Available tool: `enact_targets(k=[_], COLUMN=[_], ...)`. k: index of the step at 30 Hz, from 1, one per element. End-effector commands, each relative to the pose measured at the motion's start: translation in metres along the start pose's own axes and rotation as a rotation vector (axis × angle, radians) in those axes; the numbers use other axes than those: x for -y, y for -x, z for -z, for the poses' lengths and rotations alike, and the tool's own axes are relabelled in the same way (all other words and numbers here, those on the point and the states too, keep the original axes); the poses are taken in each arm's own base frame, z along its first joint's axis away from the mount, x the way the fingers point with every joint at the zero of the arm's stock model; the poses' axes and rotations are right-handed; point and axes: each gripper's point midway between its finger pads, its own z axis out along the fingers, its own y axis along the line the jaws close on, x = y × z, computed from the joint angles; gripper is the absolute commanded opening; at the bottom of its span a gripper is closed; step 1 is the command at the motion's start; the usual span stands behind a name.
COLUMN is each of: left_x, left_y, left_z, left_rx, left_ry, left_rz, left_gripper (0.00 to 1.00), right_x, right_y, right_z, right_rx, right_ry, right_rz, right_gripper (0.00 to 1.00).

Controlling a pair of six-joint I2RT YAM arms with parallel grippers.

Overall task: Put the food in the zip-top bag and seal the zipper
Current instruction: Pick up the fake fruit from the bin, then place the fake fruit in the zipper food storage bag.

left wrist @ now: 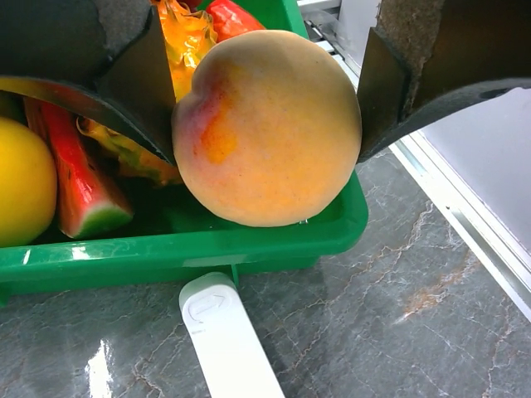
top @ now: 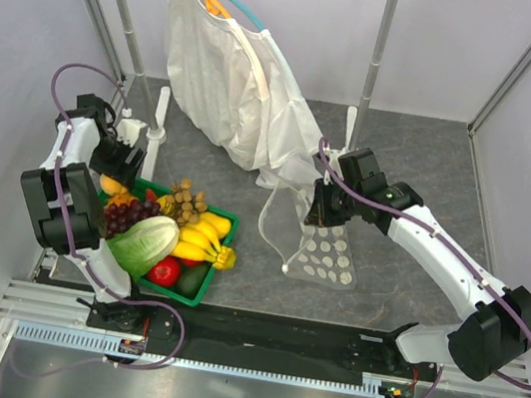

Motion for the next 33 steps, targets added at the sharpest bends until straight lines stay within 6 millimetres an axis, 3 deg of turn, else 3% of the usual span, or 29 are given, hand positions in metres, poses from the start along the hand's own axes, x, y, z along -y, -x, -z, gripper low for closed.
enact_targets(k=[1,8,12,14,15,16,17,19,21,22,24,25,27,28,30,33], left_x=[-0.007,0.006,0.021,0.045,0.054,0.086,0.101,0.156,0.201,0.244,0.286,0.316,0.345,0.373,0.407,0.43], left_y=[0.011,0.037,0.052,0.066,0.079,0.088,0.097,0.112,0.118,0.123,0.123,0.118,0.122,0.114,0.103,0.098], left_z=[0.014,0.073,0.114,0.133,0.152,0.168,0.184,0.21,0.224,0.243,0.258,0.267,0.273,0.277,0.272,0.256], left_rx=[0.049,0.186,0.259,0.33,0.389,0.446,0.498,0.592,0.63,0.683,0.725,0.707,0.768,0.756,0.746,0.722], left_ry=[0.054,0.056,0.035,-0.058,-0.081,-0.187,-0.221,-0.358,-0.471,-0.572,-0.717,-0.817,-0.879,-0.936,-0.976,-1.01], left_rz=[-0.028,0.017,0.019,0.017,-0.002,-0.037,-0.049,-0.147,-0.202,-0.28,-0.33,-0.332,-0.402,-0.462,-0.549,-0.575], left_gripper=[0.77,0.4,0.39,0.39,0.39,0.4,0.4,0.42,0.47,0.47,0.46,0.46,0.45,0.44,0.45,0.43], right_x=[-0.002,-0.003,-0.004,-0.008,-0.013,-0.016,-0.022,-0.031,-0.042,-0.046,-0.054,-0.057,-0.066,-0.068,-0.074,-0.081], right_y=[0.006,0.006,0.004,0.005,0.007,0.008,0.007,0.011,0.013,0.015,0.016,0.016,0.017,0.018,0.02,0.021], right_z=[0.005,0.013,0.016,0.018,0.021,0.022,0.023,0.027,0.03,0.031,0.032,0.033,0.035,0.037,0.04,0.044], right_rx=[0.017,0.036,0.038,0.044,0.054,0.059,0.053,0.073,0.075,0.074,0.069,0.064,0.06,0.062,0.065,0.063], right_ry=[0.007,0.002,0.004,0.026,0.045,0.058,0.089,0.134,0.188,0.207,0.25,0.266,0.315,0.331,0.359,0.396], right_rz=[0.014,0.019,0.012,0.006,-0.006,-0.013,-0.026,-0.059,-0.072,-0.093,-0.11,-0.13,-0.137,-0.142,-0.154,-0.164], right_gripper=[0.0,0.0,0.0,0.0,0.0,0.0,0.0,0.0,0.0,0.0,0.0,0.0,0.0,0.0,0.0,0.0])
